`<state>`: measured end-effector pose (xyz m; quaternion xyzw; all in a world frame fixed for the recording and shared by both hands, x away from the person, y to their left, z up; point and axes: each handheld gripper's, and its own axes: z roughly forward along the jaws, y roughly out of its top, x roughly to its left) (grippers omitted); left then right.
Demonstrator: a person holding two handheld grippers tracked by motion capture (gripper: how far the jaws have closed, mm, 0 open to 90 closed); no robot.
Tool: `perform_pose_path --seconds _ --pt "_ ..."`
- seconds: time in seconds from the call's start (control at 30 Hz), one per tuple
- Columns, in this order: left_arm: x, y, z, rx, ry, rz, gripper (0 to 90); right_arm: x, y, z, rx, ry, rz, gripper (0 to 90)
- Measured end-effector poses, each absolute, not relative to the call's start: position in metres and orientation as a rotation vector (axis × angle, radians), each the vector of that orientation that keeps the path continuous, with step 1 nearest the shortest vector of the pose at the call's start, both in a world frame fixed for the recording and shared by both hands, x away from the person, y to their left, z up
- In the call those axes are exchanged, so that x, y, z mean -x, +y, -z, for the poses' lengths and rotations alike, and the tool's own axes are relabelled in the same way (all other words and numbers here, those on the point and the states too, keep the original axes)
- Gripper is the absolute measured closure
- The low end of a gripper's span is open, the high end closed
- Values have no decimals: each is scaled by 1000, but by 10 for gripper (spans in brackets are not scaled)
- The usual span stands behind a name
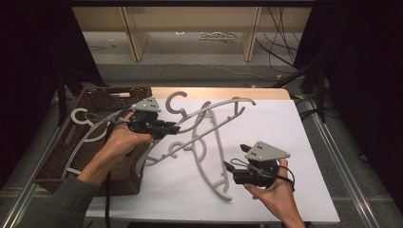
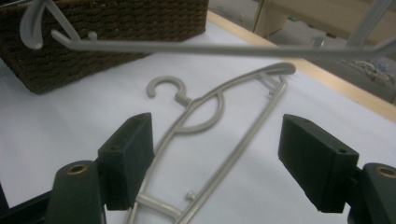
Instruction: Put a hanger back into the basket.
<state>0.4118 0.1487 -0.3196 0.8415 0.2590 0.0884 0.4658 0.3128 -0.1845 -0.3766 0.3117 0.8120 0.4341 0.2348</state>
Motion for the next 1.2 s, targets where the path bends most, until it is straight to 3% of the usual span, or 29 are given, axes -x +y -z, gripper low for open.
perform_pose_path --seconds 0.73,1.2 --pt "-412 205 254 -1927 722 -271 798 -311 -183 395 -884 2271 -1193 257" --pt "-416 261 263 -1923 829 -382 798 -311 -183 399 -894 2281 -1183 257"
